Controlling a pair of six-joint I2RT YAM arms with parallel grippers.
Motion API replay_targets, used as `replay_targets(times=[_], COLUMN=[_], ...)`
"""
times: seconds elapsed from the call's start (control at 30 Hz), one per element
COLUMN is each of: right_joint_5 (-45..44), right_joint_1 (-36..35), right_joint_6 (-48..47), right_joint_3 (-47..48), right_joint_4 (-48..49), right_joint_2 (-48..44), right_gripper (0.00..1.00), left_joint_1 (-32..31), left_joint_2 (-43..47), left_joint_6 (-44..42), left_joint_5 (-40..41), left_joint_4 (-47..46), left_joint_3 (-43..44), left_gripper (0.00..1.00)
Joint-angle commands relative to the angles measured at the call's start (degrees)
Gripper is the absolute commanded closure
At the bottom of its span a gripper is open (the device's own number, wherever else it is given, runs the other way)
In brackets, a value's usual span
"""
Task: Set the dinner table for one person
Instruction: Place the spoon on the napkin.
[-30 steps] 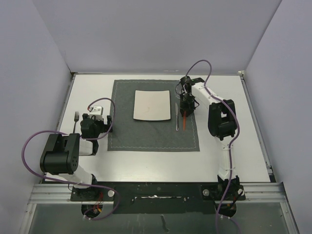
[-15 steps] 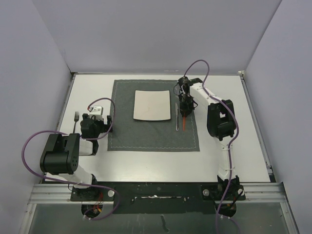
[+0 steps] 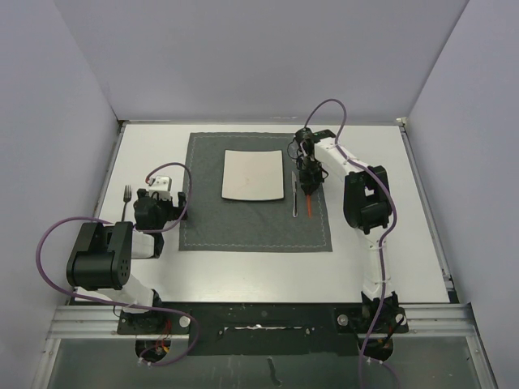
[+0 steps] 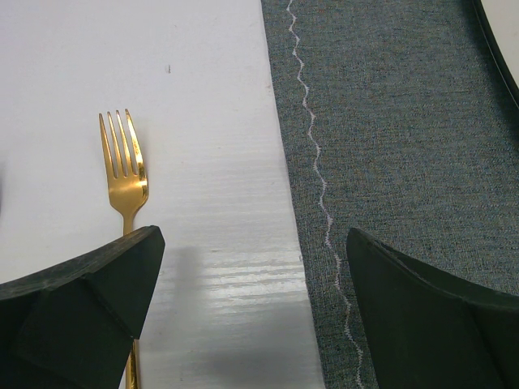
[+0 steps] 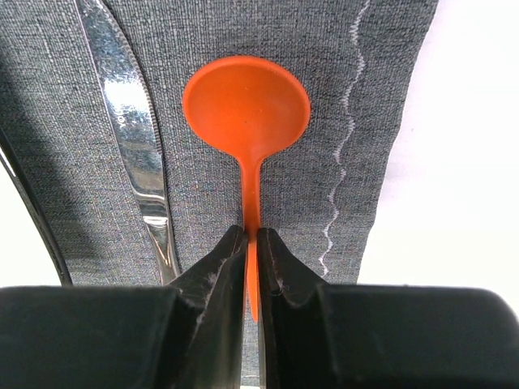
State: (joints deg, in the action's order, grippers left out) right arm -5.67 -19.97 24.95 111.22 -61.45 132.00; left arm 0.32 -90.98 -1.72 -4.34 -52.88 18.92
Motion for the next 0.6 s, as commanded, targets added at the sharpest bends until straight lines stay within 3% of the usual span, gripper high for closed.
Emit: replay_targets(times=[0.0, 0.57], right_joint_5=[-1.5, -0.4], right_joint_1=[-0.5, -0.8], right_joint_6=[-0.3, 0.5], right_joint_3=[2.5, 3.7], right_joint_4=[-1.0, -1.1], right_joint_2=[0.1, 0.6], right_gripper=[0.91, 0.95], left_joint_1=[0.1, 0.1], left_joint_2=[-1.0, -1.0], left_joint_6=[0.6, 0.6], left_joint_5=[0.1, 0.1], left_joint_4=[-2.2, -2.3], left_joint_3=[1.5, 1.5], left_gripper=[0.02, 0.02])
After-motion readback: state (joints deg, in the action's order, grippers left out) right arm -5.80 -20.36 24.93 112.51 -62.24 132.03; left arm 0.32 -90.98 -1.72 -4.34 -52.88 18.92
